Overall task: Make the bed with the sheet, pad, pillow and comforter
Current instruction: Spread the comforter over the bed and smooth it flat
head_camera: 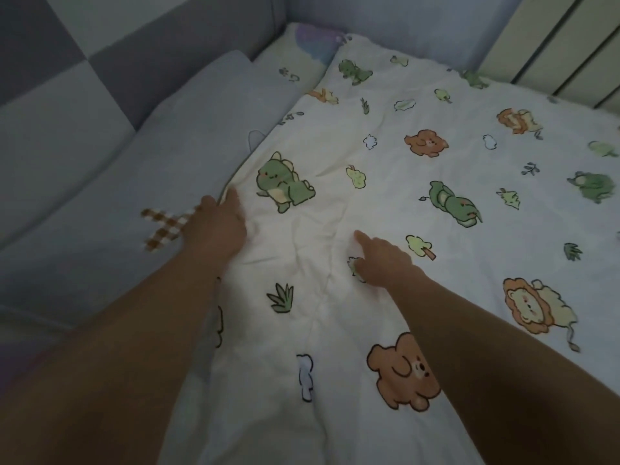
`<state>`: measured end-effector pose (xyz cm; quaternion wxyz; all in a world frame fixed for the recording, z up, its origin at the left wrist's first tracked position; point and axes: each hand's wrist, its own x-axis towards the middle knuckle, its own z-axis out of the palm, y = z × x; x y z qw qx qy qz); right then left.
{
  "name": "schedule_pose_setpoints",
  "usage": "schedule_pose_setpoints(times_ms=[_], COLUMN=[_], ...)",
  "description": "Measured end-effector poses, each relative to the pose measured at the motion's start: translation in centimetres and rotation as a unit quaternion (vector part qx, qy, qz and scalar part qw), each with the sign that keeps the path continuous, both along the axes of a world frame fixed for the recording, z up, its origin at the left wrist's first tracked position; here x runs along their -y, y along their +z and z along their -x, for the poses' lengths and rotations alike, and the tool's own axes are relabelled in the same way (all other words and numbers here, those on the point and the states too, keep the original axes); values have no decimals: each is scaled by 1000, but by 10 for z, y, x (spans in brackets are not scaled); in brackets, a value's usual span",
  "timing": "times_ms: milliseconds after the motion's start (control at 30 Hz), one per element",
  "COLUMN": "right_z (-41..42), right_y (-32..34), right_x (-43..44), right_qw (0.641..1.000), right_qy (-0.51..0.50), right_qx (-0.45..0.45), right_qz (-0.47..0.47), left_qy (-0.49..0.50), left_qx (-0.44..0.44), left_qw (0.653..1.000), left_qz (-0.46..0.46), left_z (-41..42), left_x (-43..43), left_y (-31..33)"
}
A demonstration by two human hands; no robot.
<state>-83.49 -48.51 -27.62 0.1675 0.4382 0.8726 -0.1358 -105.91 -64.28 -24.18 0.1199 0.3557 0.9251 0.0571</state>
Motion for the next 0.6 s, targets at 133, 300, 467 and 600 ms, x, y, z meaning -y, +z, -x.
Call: schedule_pose_setpoints(times_ms=[133, 300, 467, 600], right_z=[7, 1, -8, -17], right_y=[11, 37, 55, 60], right_x=[19, 49, 83, 116], right_qw=[1000, 999, 995, 990], right_qy=[5, 30, 78, 112], right_qx=[-2, -26, -52, -83], right_qz=[-8, -8, -19, -14], left_qy=[33, 93, 103, 122], left_qx=[109, 171, 229, 270], left_qw=[991, 970, 965, 952], left_qz=[-74, -145, -80, -75], left_z=[2, -17, -49, -89], left_x=[14, 54, 111, 134], left_y=[8, 21, 2, -8])
